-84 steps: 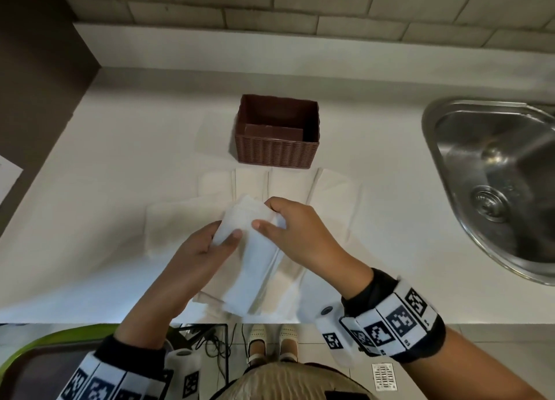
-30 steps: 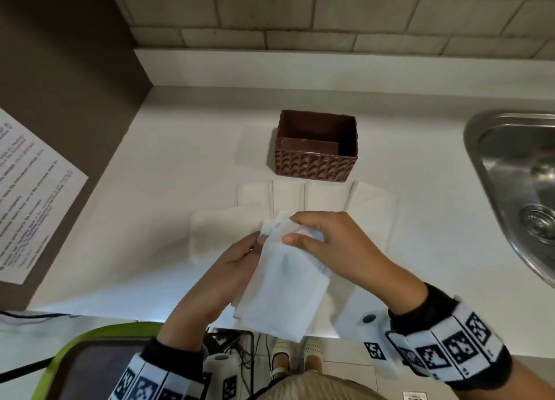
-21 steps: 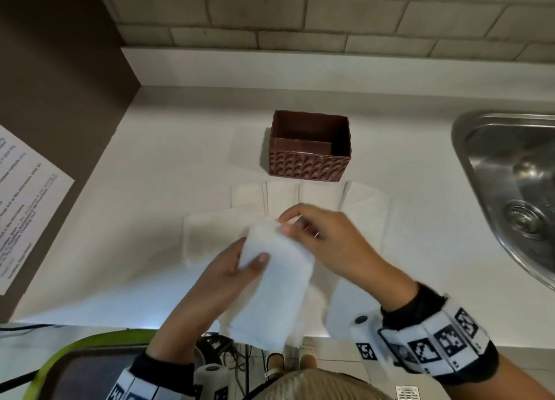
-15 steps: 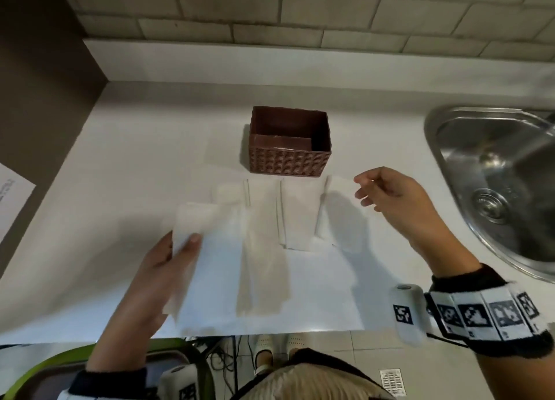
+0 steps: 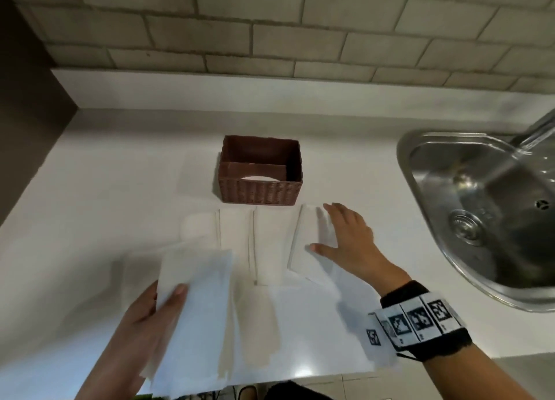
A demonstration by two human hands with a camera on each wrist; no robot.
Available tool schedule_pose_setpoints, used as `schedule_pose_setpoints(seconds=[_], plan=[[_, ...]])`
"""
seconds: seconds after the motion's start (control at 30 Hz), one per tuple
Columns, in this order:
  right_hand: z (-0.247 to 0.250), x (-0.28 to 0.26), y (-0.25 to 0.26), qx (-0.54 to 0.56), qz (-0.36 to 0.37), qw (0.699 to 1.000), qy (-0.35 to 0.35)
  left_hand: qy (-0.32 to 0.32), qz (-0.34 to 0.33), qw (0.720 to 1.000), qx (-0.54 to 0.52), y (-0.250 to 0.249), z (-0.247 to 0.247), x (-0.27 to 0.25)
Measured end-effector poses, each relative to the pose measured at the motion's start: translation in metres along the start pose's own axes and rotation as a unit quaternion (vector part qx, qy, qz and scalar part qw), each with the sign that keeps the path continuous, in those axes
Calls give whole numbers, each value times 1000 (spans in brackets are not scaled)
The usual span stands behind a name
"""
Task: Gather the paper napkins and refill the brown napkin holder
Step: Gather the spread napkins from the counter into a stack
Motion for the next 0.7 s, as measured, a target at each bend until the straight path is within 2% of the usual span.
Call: schedule_pose_setpoints(seconds=[0.1, 0.23, 0.4, 0.5, 0.57, 0.63, 0.7], plan=[[-11, 19, 0, -47, 12, 998, 36, -17, 1, 999, 29, -1, -8, 1], [-11, 34, -12, -70, -14, 996, 59, -37, -10, 997, 61, -7, -14, 4], [-6, 49, -20, 49, -16, 996, 78, -53, -12, 995, 79, -6, -17, 4], [-5, 53, -20, 153, -15, 983, 103, -65, 8, 996, 55, -3, -17, 1], [0, 51, -16, 181, -12, 975, 128, -74, 18, 996, 54, -2, -16, 0], [18, 43, -7, 169, 20, 975, 144, -75, 23, 995, 65, -7, -21, 0], [40, 27, 13, 190, 81, 959, 192, -78, 21, 994, 71, -13, -24, 0]])
Point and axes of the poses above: each hand's wrist, its own x-axis towards the middle knuckle, its own z-axis out of the back of the hand, y = z × x, the point moved 10 cm from there along x, towards the middle knuckle, and after that the axes turned 3 degrees about -x, right-handed, at the moved point
